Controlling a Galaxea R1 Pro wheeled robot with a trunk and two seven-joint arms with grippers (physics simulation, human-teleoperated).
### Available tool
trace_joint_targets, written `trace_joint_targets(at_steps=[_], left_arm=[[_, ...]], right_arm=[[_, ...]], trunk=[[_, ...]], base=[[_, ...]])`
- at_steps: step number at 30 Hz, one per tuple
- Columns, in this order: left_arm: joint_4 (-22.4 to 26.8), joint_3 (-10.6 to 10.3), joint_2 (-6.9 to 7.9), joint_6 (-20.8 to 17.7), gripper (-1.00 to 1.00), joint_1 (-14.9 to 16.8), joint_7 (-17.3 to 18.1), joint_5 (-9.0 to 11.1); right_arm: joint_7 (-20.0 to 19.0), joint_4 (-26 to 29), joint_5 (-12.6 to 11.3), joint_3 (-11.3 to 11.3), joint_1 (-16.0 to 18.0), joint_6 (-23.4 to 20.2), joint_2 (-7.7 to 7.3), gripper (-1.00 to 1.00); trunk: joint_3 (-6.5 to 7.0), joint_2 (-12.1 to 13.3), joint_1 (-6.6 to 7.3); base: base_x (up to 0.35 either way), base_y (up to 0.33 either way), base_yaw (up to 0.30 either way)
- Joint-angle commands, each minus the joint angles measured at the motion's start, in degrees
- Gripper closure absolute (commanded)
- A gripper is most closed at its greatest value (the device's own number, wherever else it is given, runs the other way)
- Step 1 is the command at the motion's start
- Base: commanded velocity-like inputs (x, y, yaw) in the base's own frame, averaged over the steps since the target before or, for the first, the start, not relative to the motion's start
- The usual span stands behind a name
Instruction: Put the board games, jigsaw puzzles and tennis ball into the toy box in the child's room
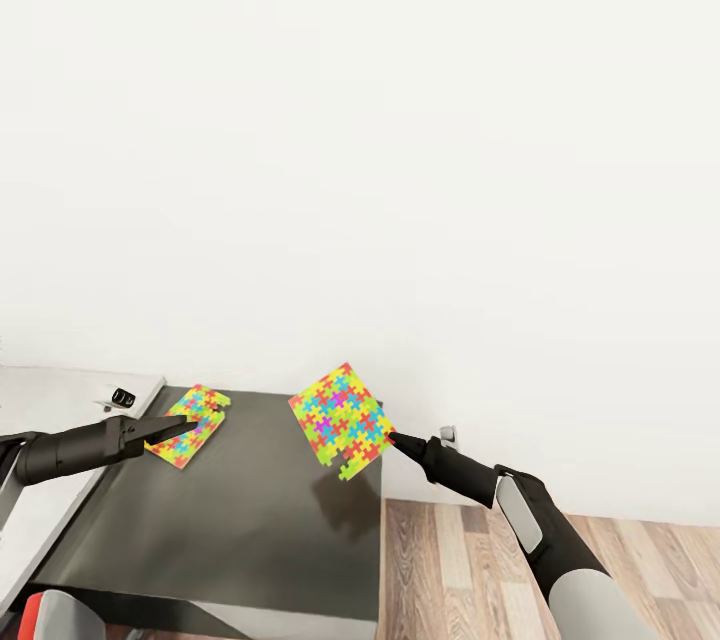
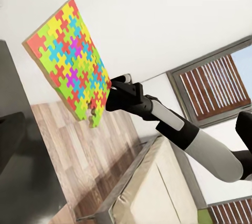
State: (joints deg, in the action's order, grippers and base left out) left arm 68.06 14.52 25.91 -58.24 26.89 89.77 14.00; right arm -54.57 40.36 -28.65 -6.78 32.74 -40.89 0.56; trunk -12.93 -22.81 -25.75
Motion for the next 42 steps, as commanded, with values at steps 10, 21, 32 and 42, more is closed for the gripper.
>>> trace_joint_targets(at_steps=[10, 21, 32, 42], left_arm=[[0.29, -0.07, 0.02, -0.54, -1.00, 0.03, 0.23, -0.03], [3.68, -0.04, 0.02, -0.54, -1.00, -0.22, 0.23, 0.03], [5.09, 0.05, 2.23, -0.63, -1.00, -0.41, 0.23, 0.21], [10.02, 0.03, 2.56, -1.46, -1.00, -2.64, 0.23, 1.78]], right_arm=[[-0.22, 0.06, 0.00, -0.25, 0.02, -0.33, -0.01, 1.00], [-2.39, 0.07, 0.00, -0.25, 0.01, -0.33, -0.21, 1.00], [-2.71, 0.07, 0.07, -0.25, 0.02, -0.33, -0.30, 1.00], [-2.66, 0.07, 0.08, -0.17, 0.00, -0.34, -1.48, 1.00]], trunk=[[0.81, -0.11, -0.04], [1.82, -0.11, -0.04], [2.82, -0.11, -0.04], [3.74, -0.11, -0.04]], base=[[0.000, 0.000, 0.070], [0.000, 0.000, 0.078], [0.000, 0.000, 0.098], [0.000, 0.000, 0.119]])
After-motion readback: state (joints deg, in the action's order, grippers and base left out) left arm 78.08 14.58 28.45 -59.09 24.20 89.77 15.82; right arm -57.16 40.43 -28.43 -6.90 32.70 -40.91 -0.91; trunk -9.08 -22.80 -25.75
